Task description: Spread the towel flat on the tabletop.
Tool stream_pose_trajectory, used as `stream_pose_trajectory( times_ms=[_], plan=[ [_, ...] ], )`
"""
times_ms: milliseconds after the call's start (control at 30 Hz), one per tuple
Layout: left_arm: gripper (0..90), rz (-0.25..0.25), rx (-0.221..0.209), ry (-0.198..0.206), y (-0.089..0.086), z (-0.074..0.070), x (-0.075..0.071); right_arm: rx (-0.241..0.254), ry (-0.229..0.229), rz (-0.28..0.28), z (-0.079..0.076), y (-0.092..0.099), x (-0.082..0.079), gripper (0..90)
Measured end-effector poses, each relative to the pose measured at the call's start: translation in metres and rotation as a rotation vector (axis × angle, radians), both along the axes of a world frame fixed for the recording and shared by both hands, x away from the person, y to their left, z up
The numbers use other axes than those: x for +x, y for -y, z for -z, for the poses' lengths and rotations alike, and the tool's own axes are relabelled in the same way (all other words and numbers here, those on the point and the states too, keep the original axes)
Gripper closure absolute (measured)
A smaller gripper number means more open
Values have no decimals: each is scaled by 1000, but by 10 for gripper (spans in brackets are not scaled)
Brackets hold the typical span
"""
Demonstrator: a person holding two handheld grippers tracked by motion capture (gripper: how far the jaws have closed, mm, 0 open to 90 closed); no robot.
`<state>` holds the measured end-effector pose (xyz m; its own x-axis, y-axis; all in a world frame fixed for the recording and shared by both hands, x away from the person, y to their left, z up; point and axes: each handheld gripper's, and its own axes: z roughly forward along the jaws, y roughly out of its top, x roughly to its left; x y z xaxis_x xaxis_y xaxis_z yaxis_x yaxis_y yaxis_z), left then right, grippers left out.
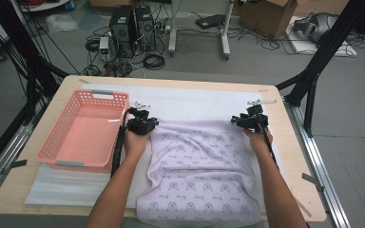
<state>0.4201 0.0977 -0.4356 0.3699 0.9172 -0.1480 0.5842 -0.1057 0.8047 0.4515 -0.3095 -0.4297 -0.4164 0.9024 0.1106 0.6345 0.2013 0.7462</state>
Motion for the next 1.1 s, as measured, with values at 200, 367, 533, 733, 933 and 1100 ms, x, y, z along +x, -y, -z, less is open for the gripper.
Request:
stream_pose_trajectory(
  times_ms=[200, 367, 533, 733, 933, 1100],
  plan=[
    [846, -36, -14, -17, 6, 0, 1, -69, -31, -114, 12, -17, 10, 858],
    [849, -54, -12, 4, 10, -19, 9, -84, 5, -79, -1, -8, 18, 886],
    [848, -46, 5, 19, 15, -31, 30, -48, 104, -23, -11, 4, 23, 886],
    [843, -64, -50, 101, 11, -38, 55, -14, 282, 42, -18, 8, 23, 887],
    [456, -15, 11, 79, 12, -27, 49, -51, 269, 86, -12, 7, 24, 682],
    [444, -17, 18, 64, 6, -18, 33, 33, 214, 100, -15, 17, 17, 602]
  ],
)
